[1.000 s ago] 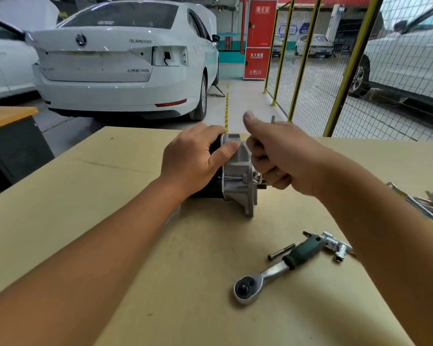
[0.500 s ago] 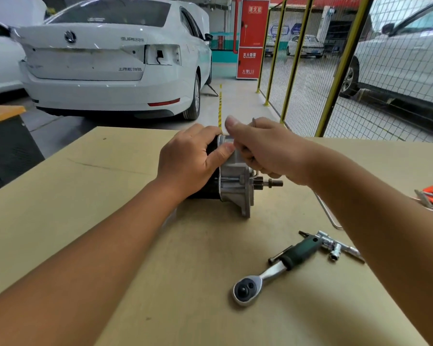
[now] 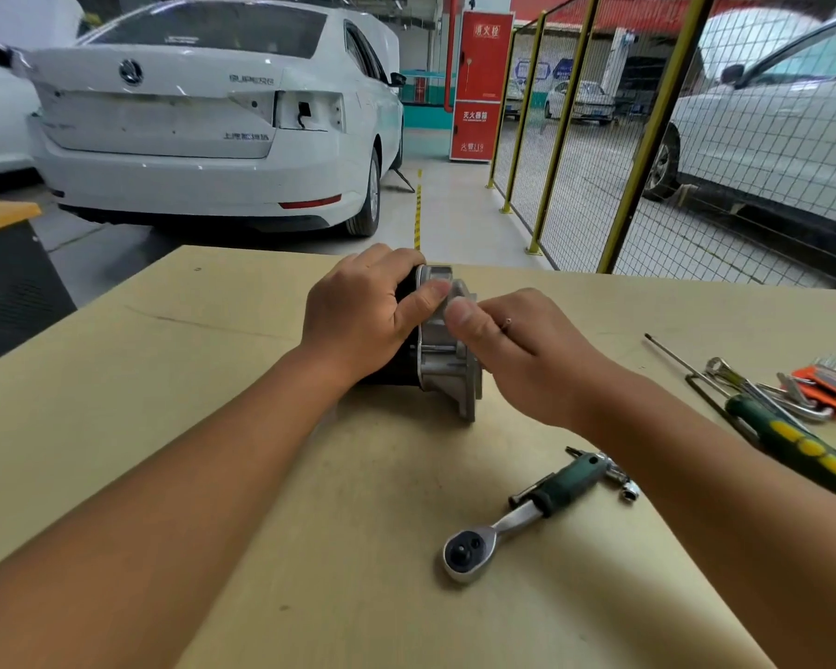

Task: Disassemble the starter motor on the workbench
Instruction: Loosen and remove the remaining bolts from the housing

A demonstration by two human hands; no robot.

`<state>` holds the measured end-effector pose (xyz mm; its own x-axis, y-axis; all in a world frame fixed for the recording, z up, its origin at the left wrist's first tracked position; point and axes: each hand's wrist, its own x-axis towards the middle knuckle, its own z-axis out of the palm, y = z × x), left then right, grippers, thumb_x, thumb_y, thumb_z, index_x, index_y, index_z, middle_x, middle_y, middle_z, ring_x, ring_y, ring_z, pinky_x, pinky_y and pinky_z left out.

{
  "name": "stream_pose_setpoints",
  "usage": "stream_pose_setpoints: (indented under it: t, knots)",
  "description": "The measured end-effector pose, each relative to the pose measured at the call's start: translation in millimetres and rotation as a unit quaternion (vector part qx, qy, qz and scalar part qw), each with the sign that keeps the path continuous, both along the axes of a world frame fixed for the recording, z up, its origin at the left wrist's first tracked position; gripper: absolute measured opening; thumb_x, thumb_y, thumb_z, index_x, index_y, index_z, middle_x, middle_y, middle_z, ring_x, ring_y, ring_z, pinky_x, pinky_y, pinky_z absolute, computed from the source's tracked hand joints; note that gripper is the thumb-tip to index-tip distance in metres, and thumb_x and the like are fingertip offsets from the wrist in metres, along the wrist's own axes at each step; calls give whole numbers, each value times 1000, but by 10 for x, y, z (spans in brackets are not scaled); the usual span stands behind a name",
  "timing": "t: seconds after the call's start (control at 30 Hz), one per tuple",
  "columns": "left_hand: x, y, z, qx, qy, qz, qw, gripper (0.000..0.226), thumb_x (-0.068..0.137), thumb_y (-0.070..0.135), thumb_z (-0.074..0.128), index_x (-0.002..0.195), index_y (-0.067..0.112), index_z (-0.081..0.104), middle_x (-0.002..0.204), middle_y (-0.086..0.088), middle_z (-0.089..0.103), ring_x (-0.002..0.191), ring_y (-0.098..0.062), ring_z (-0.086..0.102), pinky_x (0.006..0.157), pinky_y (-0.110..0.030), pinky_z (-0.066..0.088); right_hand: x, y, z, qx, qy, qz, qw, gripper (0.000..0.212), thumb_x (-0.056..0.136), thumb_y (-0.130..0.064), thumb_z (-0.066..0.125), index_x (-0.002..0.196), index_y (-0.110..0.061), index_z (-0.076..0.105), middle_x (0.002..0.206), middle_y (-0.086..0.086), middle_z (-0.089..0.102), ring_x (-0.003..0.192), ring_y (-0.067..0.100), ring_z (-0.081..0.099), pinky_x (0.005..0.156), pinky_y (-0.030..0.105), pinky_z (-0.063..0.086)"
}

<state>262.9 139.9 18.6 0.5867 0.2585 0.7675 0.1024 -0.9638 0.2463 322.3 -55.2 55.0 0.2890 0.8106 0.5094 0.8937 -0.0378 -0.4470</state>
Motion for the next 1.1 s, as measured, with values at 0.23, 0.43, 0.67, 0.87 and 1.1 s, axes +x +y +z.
stream_pose_setpoints:
  t: [0.23, 0.43, 0.67, 0.87, 1.1]
  knots:
    - [16, 21, 3, -1, 15, 6, 1000, 66, 92, 75, 32, 115, 25, 69, 96, 2, 63, 90, -26, 61, 64, -31, 33, -17, -103, -198, -25, -204, 39, 978, 60, 106, -50, 26, 63, -17, 50, 53, -1, 45, 48, 23, 43, 50, 39, 39]
    - [19, 31, -2, -8, 16, -4, 1000, 67, 93, 75, 32, 117, 24, 69, 97, 2, 64, 91, -26, 61, 66, -32, 36, -28, -242, -467, -78, -353, 32, 932, 54, 105, -48, 37, 66, -17, 57, 65, 0, 53, 57, 25, 41, 66, 33, 33]
    - [14, 23, 4, -10, 20, 0, 1000, 67, 93, 75, 31, 116, 25, 69, 95, 3, 63, 90, -25, 61, 64, -31, 34, 34, -63, 17, 9, 244, 62, 968, 56, 104, -51, 40, 54, -26, 44, 49, -11, 37, 44, 5, 32, 47, 21, 31]
    - [-2, 49, -3, -7, 29, -14, 999, 63, 95, 74, 34, 118, 25, 66, 93, 5, 57, 90, -25, 59, 64, -31, 34, 197, 38, 192, 0, 380, 13, 925, 27, 105, -32, 52, 88, -13, 58, 75, 12, 65, 47, 12, 37, 46, 26, 26]
    - [-48, 70, -65, 4, 31, -38, 999, 58, 88, 71, 50, 127, 29, 58, 106, 3, 61, 97, -22, 56, 73, -36, 47, 225, -107, -189, 118, 306, -41, 944, 26, 101, -17, 59, 92, 7, 64, 63, 21, 53, 52, 32, 56, 54, 41, 55]
